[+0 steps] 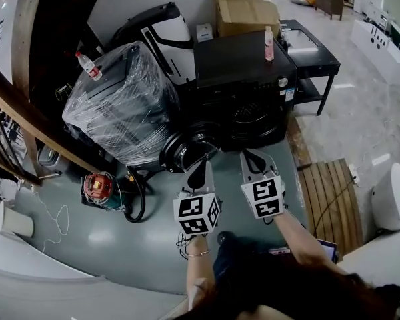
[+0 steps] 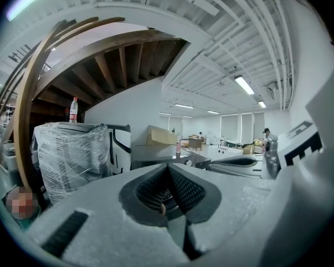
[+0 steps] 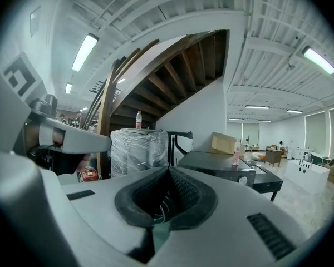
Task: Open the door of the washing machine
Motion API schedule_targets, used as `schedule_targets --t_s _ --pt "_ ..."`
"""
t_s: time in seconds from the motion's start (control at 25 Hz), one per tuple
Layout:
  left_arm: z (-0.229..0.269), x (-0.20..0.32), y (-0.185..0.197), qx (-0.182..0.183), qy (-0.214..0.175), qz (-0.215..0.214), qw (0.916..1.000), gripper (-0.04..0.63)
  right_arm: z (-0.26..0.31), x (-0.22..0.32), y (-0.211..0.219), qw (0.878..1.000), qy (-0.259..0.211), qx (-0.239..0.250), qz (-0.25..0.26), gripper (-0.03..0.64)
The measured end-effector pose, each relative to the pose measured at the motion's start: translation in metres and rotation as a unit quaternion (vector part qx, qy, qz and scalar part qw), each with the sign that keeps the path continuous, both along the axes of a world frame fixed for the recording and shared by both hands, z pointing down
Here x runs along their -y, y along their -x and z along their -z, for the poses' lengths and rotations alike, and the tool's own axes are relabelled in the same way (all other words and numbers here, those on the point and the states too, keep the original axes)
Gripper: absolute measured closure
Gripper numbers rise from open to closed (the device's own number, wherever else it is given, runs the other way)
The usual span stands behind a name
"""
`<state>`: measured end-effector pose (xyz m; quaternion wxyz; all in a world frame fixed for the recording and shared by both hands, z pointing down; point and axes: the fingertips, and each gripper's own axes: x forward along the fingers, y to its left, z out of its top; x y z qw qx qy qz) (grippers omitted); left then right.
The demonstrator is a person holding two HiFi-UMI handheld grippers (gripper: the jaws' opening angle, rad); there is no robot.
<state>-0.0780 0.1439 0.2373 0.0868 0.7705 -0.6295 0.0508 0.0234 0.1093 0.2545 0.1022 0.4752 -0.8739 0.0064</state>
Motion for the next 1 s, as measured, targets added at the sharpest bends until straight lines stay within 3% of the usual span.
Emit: schedule_targets --t_s 1.0 --pt "0.005 -0.017 -0.047 -0.002 0.0 -0.017 0.9999 0.583 0.011 -0.017 -0.061 1.0 -0.015 0.014 -0.021 0.618"
